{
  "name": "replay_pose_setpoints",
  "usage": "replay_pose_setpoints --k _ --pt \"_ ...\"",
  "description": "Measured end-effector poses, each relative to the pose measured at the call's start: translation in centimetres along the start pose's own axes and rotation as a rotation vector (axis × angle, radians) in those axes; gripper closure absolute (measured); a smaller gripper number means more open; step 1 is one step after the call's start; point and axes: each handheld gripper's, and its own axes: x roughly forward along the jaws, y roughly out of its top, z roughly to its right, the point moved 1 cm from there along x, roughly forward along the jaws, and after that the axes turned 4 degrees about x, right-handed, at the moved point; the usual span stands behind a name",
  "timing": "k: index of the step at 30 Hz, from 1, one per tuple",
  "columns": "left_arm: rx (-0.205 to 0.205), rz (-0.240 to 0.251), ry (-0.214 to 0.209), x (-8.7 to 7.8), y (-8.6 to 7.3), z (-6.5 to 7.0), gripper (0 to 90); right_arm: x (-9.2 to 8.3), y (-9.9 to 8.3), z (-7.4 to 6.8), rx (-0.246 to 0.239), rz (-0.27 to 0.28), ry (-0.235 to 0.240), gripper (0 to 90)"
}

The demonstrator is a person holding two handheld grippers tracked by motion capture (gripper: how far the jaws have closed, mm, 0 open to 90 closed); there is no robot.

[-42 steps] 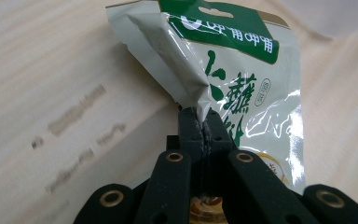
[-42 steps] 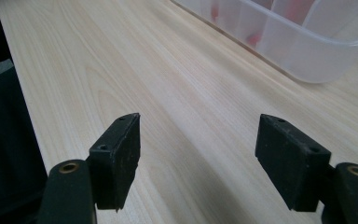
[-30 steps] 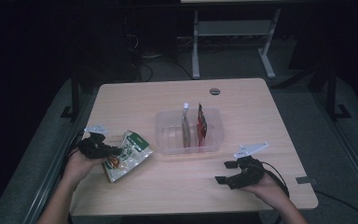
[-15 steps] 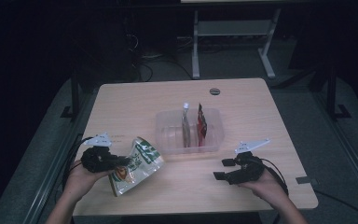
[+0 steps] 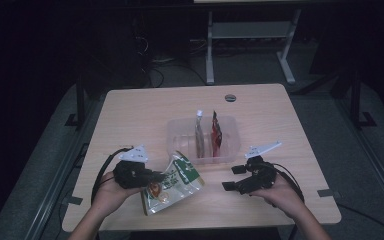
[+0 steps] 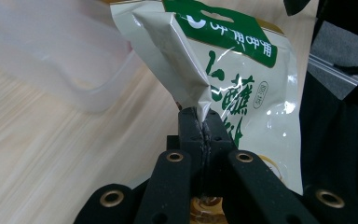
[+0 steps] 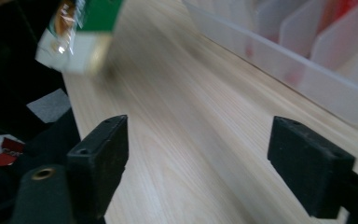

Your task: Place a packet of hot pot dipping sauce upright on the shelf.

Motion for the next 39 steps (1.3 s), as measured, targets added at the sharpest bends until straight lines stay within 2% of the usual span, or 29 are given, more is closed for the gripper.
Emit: replay_pose_setpoints --k 2,6,10,15,18,22,27,32,39 --pt "0.012 -0.003 -0.005 0.7 0.4 0.4 89.4 0.2 0.6 -0.3 -0.006 -0.005 0.024 18.4" --pt "0.044 -0.009 -0.021 1.9 1.2 1.1 89.4 0.5 1.8 -0.8 0.021 0.008 0.097 20.8" --pt "0.068 -0.008 -0.031 2.9 1.8 1.8 89.4 1.2 2.8 -1.1 0.011 0.001 0.164 21.0" --pt "0.090 -0.002 -0.031 3.5 2.3 2.4 89.4 2.2 3.4 -1.5 0.007 -0.019 0.203 23.3" --pt "0.096 0.007 -0.033 3.7 2.4 2.7 89.4 2.9 3.7 -1.8 0.002 -0.036 0.233 28.0" --pt "0.107 0.012 -0.032 3.9 2.4 3.0 89.4 3.5 3.8 -2.0 0.013 -0.050 0.269 39.5" --pt "0.120 0.012 -0.025 4.0 2.5 3.0 89.3 3.6 3.7 -2.0 0.019 -0.054 0.274 55.8" --pt "0.132 0.010 -0.012 4.2 2.4 3.1 89.1 3.6 3.6 -2.1 0.010 -0.073 0.242 65.1" --pt "0.122 0.020 -0.010 4.4 2.2 2.8 88.4 3.4 3.7 -2.4 -0.022 -0.071 0.201 78.0"
